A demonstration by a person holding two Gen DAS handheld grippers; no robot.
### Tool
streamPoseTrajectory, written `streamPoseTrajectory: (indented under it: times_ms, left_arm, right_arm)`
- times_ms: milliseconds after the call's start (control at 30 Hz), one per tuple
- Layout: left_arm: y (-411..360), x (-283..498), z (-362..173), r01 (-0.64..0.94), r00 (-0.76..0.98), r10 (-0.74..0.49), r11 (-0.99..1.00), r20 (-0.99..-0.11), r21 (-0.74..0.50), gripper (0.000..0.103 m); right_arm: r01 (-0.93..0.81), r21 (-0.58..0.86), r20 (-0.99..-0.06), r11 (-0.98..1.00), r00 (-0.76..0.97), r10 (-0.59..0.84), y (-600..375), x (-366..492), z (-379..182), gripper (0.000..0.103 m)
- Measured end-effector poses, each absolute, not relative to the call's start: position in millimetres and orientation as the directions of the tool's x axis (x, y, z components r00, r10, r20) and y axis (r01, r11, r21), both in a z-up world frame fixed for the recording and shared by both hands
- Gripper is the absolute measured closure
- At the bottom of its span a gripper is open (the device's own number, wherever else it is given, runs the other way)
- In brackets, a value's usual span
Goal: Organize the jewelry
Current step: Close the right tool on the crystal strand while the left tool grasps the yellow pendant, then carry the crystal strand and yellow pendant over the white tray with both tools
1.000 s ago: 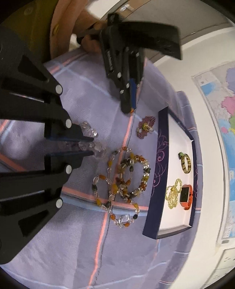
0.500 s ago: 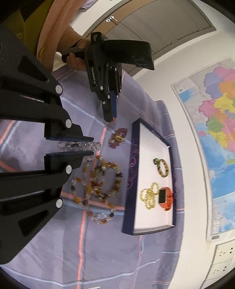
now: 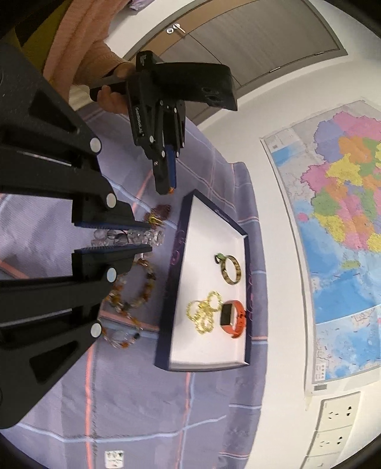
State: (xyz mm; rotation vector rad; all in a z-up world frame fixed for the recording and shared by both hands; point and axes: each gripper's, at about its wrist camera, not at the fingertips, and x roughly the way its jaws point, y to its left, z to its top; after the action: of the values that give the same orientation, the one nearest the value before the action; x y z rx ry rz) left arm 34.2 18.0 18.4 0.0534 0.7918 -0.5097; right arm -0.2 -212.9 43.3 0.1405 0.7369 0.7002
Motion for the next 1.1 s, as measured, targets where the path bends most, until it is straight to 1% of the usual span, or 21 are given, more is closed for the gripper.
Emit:
streamPoseTrajectory:
  times_ms: [433,1100]
  left_arm:
    - [20.3,74.1,35.1,0.433,0.630,-0.387,0.895,-0.673,-0.109,0.088]
    - [15.9,126.5,31.6,0.395,0.635,-0.346,0.914,-0.691,-0.095,0.088]
  right_arm:
    - [-0.522,0.325,-0.534,0.789,0.587,0.609,-214.4,52.8,68.9,0.094]
    - [-0.488,0.362,-0.553,0.794,0.574,0.605,-200.9,126.0,56.3,0.094]
